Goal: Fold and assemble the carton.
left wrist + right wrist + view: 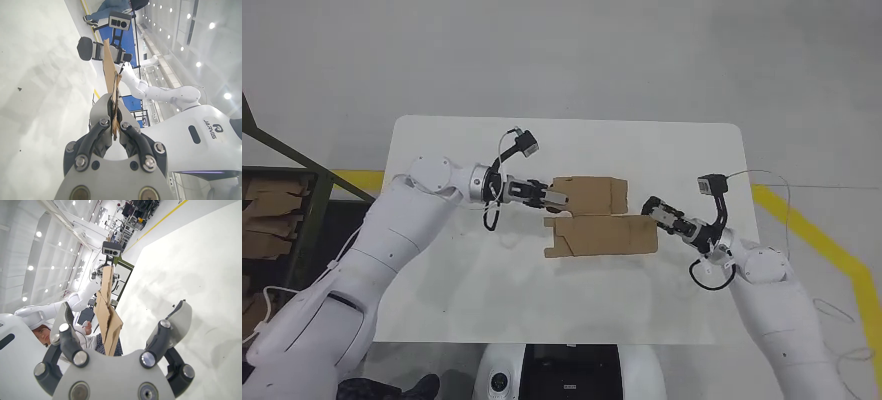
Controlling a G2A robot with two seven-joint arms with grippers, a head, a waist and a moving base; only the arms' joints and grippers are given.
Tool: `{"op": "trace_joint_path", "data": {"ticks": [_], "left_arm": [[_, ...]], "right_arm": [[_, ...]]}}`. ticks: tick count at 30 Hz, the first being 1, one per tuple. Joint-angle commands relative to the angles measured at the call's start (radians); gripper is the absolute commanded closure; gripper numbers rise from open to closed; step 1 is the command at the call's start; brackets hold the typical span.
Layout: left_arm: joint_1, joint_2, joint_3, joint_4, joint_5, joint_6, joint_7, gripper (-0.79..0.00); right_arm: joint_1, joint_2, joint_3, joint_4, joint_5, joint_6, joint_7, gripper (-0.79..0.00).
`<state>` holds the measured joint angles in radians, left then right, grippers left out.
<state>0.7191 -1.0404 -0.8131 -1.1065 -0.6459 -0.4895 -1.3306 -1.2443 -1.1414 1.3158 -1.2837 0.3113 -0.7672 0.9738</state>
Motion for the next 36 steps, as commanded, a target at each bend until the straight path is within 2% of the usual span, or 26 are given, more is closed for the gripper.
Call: {"op": "trace_joint_path", "data": {"ticks": [1, 3, 5, 7, 8, 16, 19, 25, 26, 28, 36], "left_arm": [[0.000, 0.000, -0.004, 0.003, -0.004, -0.001, 0.001, 0.000], [-0.001, 0.001, -0.007, 0.003, -0.004, -0.001, 0.001, 0.000], [0.000, 0.001, -0.009, 0.003, -0.004, -0.002, 0.002, 0.000], [0.000, 0.001, -0.010, 0.002, -0.005, -0.002, 0.002, 0.000], [0.000, 0.001, -0.010, 0.002, -0.005, -0.002, 0.002, 0.000], [0.002, 0.001, -0.013, 0.004, 0.010, -0.007, 0.007, 0.000], [0.002, 0.001, -0.014, 0.005, 0.012, -0.006, 0.006, 0.000], [0.003, 0.002, -0.021, 0.007, 0.016, -0.009, 0.009, 0.000], [0.004, 0.002, -0.023, 0.009, 0.017, -0.011, 0.011, -0.222], [0.004, 0.002, -0.025, 0.010, 0.020, -0.013, 0.013, -0.785], [0.012, 0.003, -0.050, 0.018, -0.017, -0.027, 0.028, -0.785]], "right_arm": [[-0.004, 0.003, 0.000, 0.009, 0.001, -0.005, 0.013, -0.785], [-0.006, 0.005, -0.002, 0.018, 0.001, -0.006, 0.022, -0.785], [-0.008, 0.007, -0.005, 0.026, 0.005, -0.002, 0.027, -0.730], [-0.008, 0.008, -0.010, 0.030, 0.010, 0.002, 0.034, -0.529], [-0.007, 0.009, -0.012, 0.031, 0.010, 0.001, 0.038, -0.391], [-0.008, 0.014, -0.026, 0.024, 0.013, 0.005, 0.058, -0.139], [-0.008, 0.016, -0.032, 0.022, 0.016, 0.009, 0.062, -0.018], [-0.007, 0.020, -0.038, 0.019, 0.031, 0.007, 0.069, 0.000], [-0.007, 0.021, -0.037, 0.018, 0.036, 0.006, 0.070, 0.000], [-0.009, 0.023, -0.037, 0.015, 0.049, 0.006, 0.073, 0.000], [-0.016, 0.030, -0.027, 0.011, 0.090, 0.028, 0.080, 0.000]]}}
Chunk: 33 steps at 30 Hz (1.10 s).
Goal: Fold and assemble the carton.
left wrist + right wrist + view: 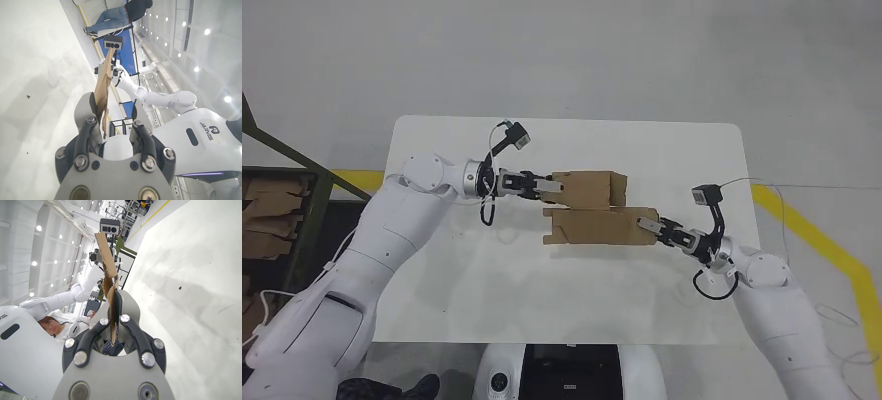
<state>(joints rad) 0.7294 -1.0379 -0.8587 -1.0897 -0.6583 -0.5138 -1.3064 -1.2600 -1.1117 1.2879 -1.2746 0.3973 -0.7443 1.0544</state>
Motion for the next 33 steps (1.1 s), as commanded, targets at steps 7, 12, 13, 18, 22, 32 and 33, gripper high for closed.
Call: {"op": "trace_joint_path", "data": {"ticks": [7, 12, 13, 18, 22, 32, 33], "left_arm": [[0.018, 0.005, -0.037, 0.004, -0.024, -0.017, 0.017, -0.785], [0.027, 0.003, -0.047, 0.011, -0.033, -0.016, 0.016, -0.785], [0.028, 0.002, -0.048, 0.012, -0.036, -0.017, 0.017, -0.785], [0.029, -0.005, -0.047, 0.011, -0.045, -0.017, 0.017, -0.785], [0.028, -0.009, -0.052, 0.006, -0.052, -0.016, 0.016, -0.785], [0.034, -0.018, -0.063, 0.002, -0.063, -0.019, 0.019, -0.785], [0.033, -0.021, -0.060, 0.004, -0.062, -0.020, 0.020, -0.785]], "right_arm": [[0.001, 0.003, -0.004, 0.004, 0.051, 0.027, 0.013, 0.000], [0.000, 0.006, -0.003, -0.001, 0.091, 0.032, 0.034, 0.000], [-0.001, 0.007, -0.002, -0.003, 0.094, 0.032, 0.036, 0.000], [-0.005, 0.010, 0.000, -0.009, 0.098, 0.034, 0.039, 0.000], [-0.007, 0.011, 0.000, -0.004, 0.091, 0.048, 0.024, 0.000], [-0.010, 0.012, -0.008, -0.015, 0.101, 0.058, 0.011, 0.000], [-0.012, 0.012, -0.008, -0.018, 0.104, 0.058, 0.011, 0.000]]}}
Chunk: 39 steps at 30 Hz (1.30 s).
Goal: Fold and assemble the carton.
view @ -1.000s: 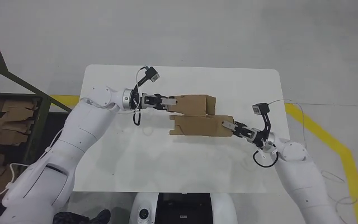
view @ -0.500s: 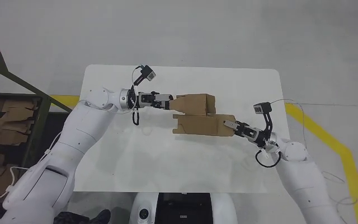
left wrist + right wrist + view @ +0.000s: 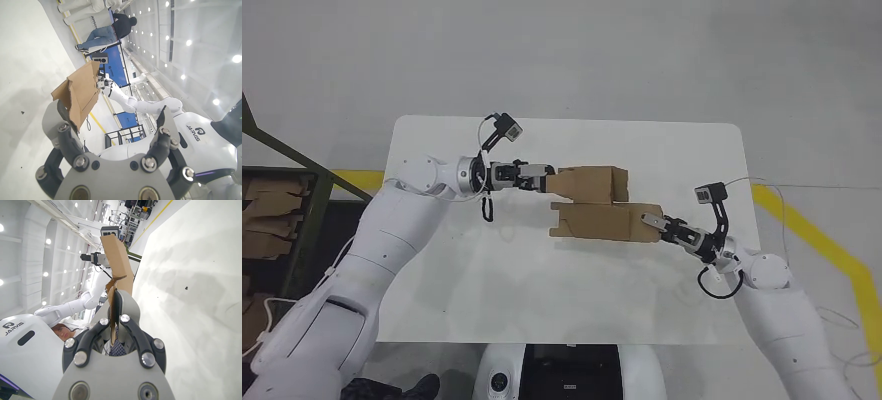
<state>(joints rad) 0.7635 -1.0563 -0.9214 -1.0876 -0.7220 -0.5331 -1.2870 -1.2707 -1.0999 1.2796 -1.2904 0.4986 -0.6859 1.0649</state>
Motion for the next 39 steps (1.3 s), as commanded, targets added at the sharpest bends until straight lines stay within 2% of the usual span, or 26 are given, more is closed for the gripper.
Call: {"op": "trace_joint_path", "data": {"ticks": [1, 8, 9, 10, 11, 12, 31, 34, 39], "left_arm": [[-0.002, -0.005, 0.005, 0.005, 0.002, -0.002, 0.002, -0.785], [-0.015, -0.020, 0.020, 0.015, 0.024, -0.006, 0.007, -0.773], [-0.016, -0.021, 0.021, 0.017, 0.029, -0.006, 0.010, -0.653], [-0.018, -0.023, 0.023, 0.019, 0.039, -0.007, 0.013, -0.499], [-0.019, -0.024, 0.025, 0.021, 0.050, -0.007, 0.017, -0.403], [-0.021, -0.026, 0.027, 0.021, 0.060, -0.006, 0.021, -0.372], [-0.025, -0.037, 0.024, 0.018, 0.189, 0.027, 0.077, -0.246], [-0.025, -0.039, 0.022, 0.014, 0.196, 0.031, 0.081, -0.185], [-0.023, -0.041, 0.019, 0.009, 0.203, 0.037, 0.077, 0.000]], "right_arm": [[-0.003, 0.001, 0.000, -0.005, 0.003, -0.001, 0.002, 0.000], [-0.013, 0.002, 0.000, -0.019, 0.027, 0.004, 0.005, 0.000], [-0.014, 0.002, 0.000, -0.021, 0.032, 0.004, 0.005, 0.000], [-0.015, 0.003, -0.001, -0.021, 0.035, 0.004, 0.006, 0.000], [-0.015, 0.003, -0.001, -0.022, 0.038, 0.006, 0.008, 0.000], [-0.016, 0.003, -0.001, -0.023, 0.043, 0.006, 0.008, 0.000], [-0.029, 0.006, 0.008, -0.041, 0.119, 0.013, 0.043, 0.000], [-0.031, 0.007, 0.009, -0.045, 0.125, 0.013, 0.046, 0.000], [-0.033, 0.007, 0.009, -0.045, 0.136, 0.020, 0.042, 0.000]]}}
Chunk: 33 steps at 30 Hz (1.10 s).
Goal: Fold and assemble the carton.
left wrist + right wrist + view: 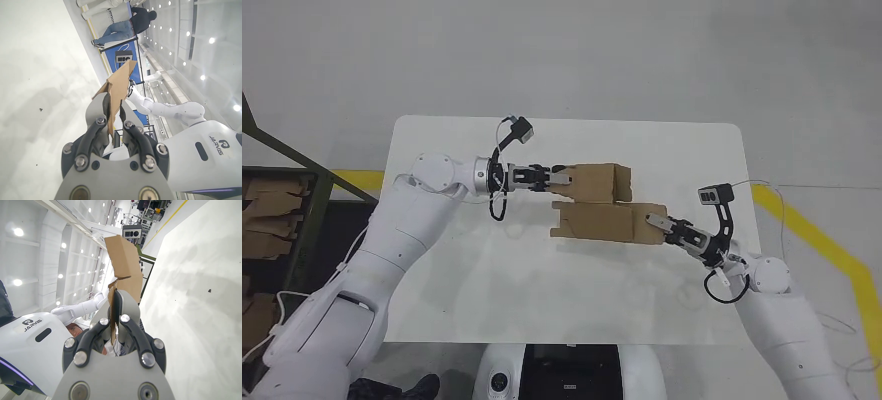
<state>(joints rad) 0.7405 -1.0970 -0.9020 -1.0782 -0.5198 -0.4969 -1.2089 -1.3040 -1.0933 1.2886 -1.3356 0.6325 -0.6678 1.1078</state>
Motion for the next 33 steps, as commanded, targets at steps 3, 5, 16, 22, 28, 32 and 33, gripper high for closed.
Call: {"op": "trace_joint_path", "data": {"ticks": [3, 5, 16, 22, 28, 32, 33], "left_arm": [[0.002, -0.002, -0.003, -0.003, 0.000, 0.002, -0.007, 0.000], [0.005, -0.003, -0.005, -0.006, -0.017, 0.001, -0.017, 0.000], [0.010, -0.001, -0.042, 0.006, -0.060, -0.006, -0.065, 0.000], [0.020, 0.000, -0.048, -0.006, -0.041, -0.002, -0.073, 0.000], [0.028, -0.003, -0.046, -0.010, -0.036, -0.006, -0.080, 0.000], [0.029, -0.005, -0.041, -0.016, -0.031, -0.010, -0.104, 0.000], [0.029, -0.005, -0.039, -0.019, -0.027, -0.007, -0.108, 0.000]], "right_arm": [[0.000, 0.000, 0.000, 0.002, 0.006, 0.006, -0.004, 0.000], [0.000, 0.000, 0.001, 0.004, 0.007, 0.007, -0.006, 0.000], [0.001, 0.006, 0.035, 0.048, -0.088, -0.003, -0.084, -0.785], [-0.005, 0.012, 0.073, 0.036, -0.177, -0.026, -0.159, -0.785], [-0.011, 0.018, 0.081, -0.035, -0.172, -0.054, -0.121, -0.785], [0.009, 0.017, 0.056, -0.059, -0.149, -0.049, -0.064, -0.785], [0.016, 0.017, 0.047, -0.064, -0.142, -0.050, -0.048, -0.785]]}}
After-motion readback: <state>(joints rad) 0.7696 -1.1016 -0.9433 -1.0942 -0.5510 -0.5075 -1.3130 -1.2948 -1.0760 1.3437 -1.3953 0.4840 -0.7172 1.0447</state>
